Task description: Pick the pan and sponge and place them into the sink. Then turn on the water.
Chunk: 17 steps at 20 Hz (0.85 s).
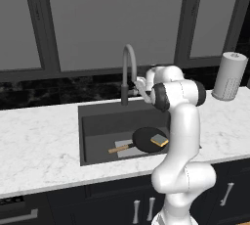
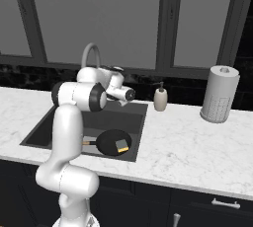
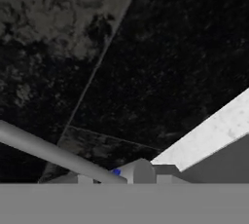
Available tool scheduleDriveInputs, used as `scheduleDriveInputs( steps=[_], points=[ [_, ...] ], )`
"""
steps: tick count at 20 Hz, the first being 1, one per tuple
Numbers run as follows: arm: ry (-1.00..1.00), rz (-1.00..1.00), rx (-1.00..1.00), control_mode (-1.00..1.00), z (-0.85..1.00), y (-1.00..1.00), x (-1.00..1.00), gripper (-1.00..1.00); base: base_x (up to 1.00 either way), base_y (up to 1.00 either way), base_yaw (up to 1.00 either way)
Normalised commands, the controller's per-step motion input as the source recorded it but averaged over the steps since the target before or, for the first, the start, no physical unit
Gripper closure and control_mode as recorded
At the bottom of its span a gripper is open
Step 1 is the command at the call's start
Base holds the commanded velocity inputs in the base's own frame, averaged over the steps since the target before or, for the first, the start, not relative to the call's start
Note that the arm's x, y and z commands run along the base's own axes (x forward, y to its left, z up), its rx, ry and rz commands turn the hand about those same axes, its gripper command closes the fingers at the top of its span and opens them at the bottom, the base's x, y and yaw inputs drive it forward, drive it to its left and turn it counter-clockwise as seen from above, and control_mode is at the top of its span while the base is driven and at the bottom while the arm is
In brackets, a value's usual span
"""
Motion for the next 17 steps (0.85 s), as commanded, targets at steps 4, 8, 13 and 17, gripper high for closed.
scheduleDriveInputs(
  steps=[4, 8, 13, 17],
  points=[
    [0.0, -0.16, 0.19, -1.0, 0.0, -0.03, -0.03, 1.0, 0.0, 0.0, 0.0],
    [0.0, -0.16, 0.16, -1.0, 0.0, 0.0, -0.04, 1.0, 0.0, 0.0, 0.0],
    [0.0, -0.13, 0.1, -1.0, -0.01, 0.0, 0.0, 1.0, 0.0, 0.0, 0.0],
    [0.0, -0.04, 0.01, -1.0, -0.02, 0.0, 0.0, 1.0, 0.0, 0.0, 0.0]
  ],
)
